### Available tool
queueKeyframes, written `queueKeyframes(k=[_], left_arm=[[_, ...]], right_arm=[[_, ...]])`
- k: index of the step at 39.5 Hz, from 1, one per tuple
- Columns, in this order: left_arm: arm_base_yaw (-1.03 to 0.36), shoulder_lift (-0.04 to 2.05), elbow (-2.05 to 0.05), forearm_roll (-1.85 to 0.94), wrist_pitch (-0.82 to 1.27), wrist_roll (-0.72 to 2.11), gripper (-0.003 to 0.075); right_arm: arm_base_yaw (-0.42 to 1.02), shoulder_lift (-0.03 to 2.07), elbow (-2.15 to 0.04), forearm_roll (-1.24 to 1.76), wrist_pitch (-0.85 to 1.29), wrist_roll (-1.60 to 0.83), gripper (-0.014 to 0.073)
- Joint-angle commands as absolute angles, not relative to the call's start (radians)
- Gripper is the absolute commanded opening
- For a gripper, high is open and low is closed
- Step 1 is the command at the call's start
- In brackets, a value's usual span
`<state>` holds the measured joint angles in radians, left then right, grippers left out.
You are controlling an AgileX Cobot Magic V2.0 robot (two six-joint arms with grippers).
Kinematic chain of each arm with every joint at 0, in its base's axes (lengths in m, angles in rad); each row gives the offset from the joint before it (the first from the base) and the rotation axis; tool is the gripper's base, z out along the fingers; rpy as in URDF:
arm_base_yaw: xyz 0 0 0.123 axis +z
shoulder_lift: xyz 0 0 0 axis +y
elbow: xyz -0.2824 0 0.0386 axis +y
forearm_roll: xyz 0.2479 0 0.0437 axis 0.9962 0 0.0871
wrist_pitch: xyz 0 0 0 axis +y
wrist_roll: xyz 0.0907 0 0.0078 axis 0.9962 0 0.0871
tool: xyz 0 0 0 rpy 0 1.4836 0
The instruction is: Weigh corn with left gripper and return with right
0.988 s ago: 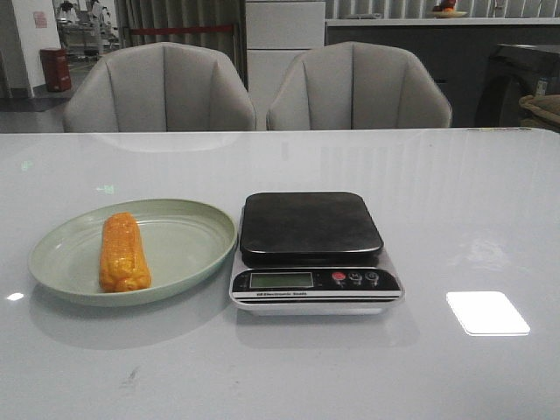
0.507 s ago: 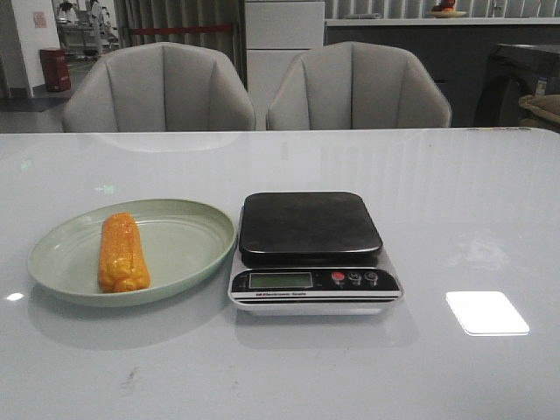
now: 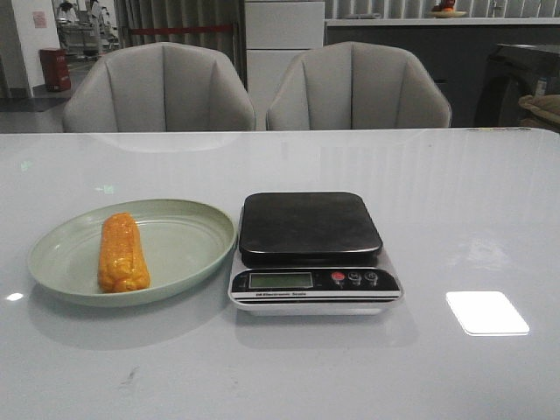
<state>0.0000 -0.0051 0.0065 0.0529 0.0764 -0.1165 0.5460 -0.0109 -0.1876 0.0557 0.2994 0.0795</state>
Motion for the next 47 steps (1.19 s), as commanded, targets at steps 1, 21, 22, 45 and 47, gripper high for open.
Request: queueKeyframes(k=[1,21,22,45,47], left_arm=[[0.000,-0.026,0.038,0.049,0.000,-0.118,0.0113],[0.000,-0.026,0.038,0.049,0.000,-0.118,0.0113],[0.000,-0.026,0.038,0.049,0.000,-0.118,0.0113],[0.000,-0.026,0.038,0.049,0.000,-0.118,0.0113],[0.000,-0.026,0.038,0.049,0.000,-0.118,0.0113]], right_arm=[[0.545,-0.021,-0.211,0.054,0.222,0.071,0.0177],[0.545,-0.021,-0.211,0.054,0.222,0.071,0.0177],[0.545,-0.021,-0.211,0.054,0.222,0.071,0.0177],[0.232,-0.021,-0.008,-0.046,-0.006,0.071,0.0177],[0.201,-0.021,0.005,-0.046,-0.018,0.071,0.0177]])
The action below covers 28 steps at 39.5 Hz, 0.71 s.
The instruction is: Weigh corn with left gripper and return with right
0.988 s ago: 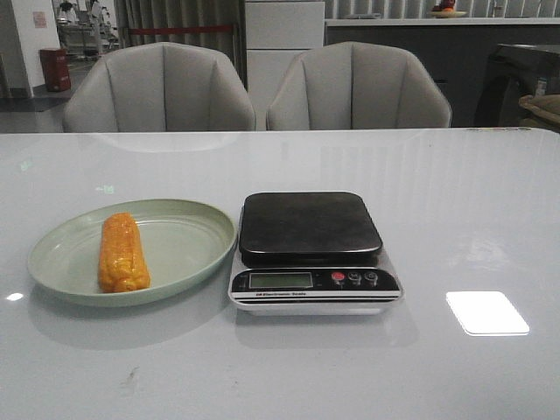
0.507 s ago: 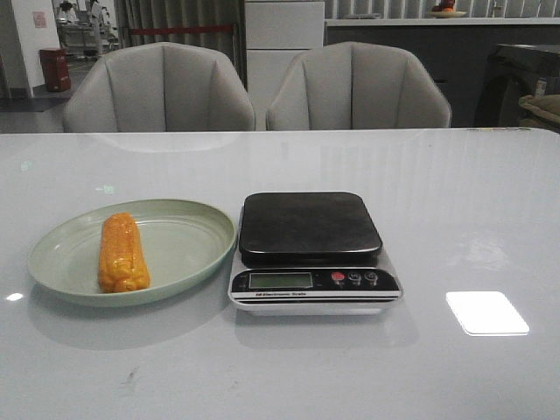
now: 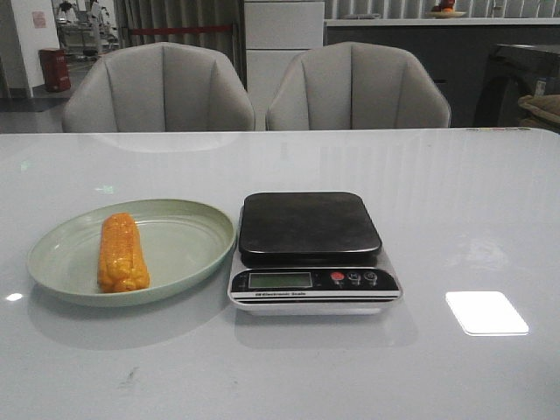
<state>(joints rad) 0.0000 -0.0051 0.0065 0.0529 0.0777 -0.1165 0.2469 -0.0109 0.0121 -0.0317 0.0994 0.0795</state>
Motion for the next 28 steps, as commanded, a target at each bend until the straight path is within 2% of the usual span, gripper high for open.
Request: queueKeyframes(k=[1,8,28], left_arm=[[0.000,-0.026,0.038,0.049,0.000,-0.118,0.0113],[0.000,-0.026,0.038,0.049,0.000,-0.118,0.0113],[0.000,-0.026,0.038,0.049,0.000,-0.118,0.0113]], right_arm=[[0.187,-0.021,0.010,-0.046,-0.027,0.071,0.0177],[0.119,-0.022,0.037,-0.046,-0.066,0.071,0.0177],[0.116,-0.022,0.037,-0.046,-0.062,0.071,0.0177]])
